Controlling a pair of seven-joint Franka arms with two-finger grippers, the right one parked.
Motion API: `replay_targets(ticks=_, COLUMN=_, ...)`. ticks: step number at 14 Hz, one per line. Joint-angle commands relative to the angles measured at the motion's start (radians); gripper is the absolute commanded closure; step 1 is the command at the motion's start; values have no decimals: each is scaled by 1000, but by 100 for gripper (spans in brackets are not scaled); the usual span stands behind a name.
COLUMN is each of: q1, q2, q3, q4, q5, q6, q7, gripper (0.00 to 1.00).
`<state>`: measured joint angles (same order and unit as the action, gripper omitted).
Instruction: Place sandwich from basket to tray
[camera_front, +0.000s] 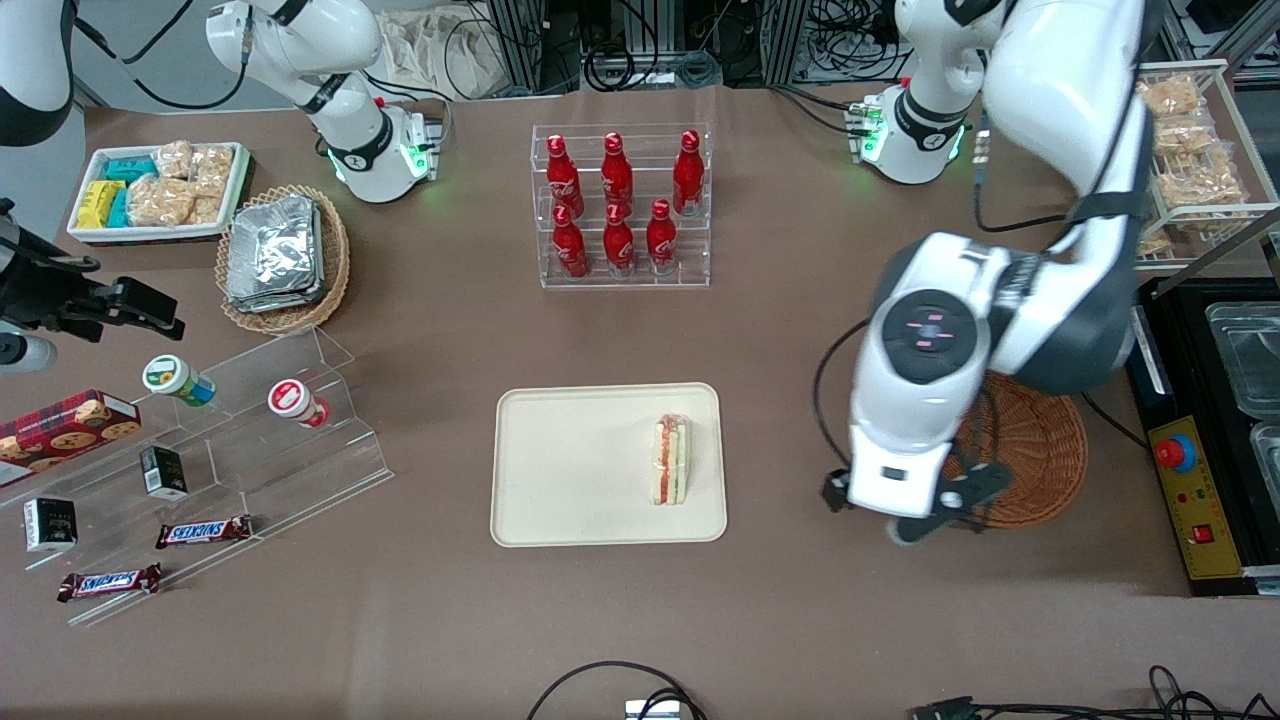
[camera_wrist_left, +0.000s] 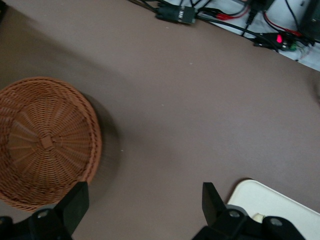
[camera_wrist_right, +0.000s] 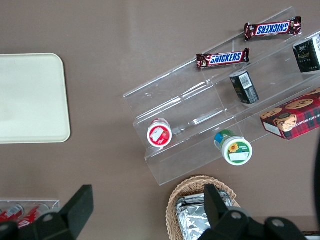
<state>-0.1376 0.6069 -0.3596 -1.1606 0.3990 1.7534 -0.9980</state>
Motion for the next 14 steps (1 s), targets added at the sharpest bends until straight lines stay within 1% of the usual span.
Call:
replay_targets(ticks=1, q1=81, q2=-136, q3=-7, q4=-138, q5=-80, q6=-5, q7=96, gripper=0)
replay_targets(ticks=2, q1=111, q2=-159, q3=-7, q4=-152, q5=-101, q6=-12, q7=125, gripper=0)
replay_targets(ticks=4, q1=141, q2=-193, q3=-5, q4=-175, q5=-141, q6=-32, q7=182, gripper=0)
replay_targets(ticks=6, q1=164, q2=-211, q3=-5, q4=-191, q5=-154, q6=-38, q7=209, gripper=0)
replay_targets(ticks=7, q1=164, q2=-240, q3=1, q4=-217, q5=-169, q6=-35, q7=245, gripper=0)
replay_targets(ticks=8, q1=168, q2=-283, q3=33, q4=-259, q5=-199, q6=-26, q7=293, gripper=0)
replay_targets(ticks=10, q1=168, q2=-370, q3=125, q4=-339, q5=-290, q6=-22, q7=434, gripper=0)
replay_targets(ticks=13, q1=161, q2=-478, q3=221, q4=-410, q5=-327, q6=-37, q7=634, gripper=0)
replay_targets(ticks=14, q1=158, q2=-521, q3=258, q4=-437, q5=-366, q6=-45, q7=715, gripper=0)
